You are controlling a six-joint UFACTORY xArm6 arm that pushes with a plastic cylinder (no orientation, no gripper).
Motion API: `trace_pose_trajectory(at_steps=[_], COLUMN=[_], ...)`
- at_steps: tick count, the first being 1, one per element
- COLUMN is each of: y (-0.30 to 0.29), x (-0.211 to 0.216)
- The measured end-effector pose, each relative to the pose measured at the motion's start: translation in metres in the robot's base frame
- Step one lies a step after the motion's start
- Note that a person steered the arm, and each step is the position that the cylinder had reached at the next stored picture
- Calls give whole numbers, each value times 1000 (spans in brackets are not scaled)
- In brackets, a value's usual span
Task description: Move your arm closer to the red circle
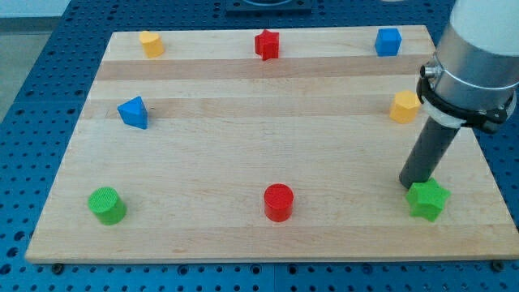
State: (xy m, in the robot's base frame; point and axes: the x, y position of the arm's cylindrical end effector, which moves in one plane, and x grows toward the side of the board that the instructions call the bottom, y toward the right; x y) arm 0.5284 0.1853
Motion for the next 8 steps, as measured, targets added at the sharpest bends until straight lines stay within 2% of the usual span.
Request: trace_pose_trajectory(at_steps=[2, 3, 7, 8], y=[-15, -45, -261, -264], x=[-11, -26, -25, -1])
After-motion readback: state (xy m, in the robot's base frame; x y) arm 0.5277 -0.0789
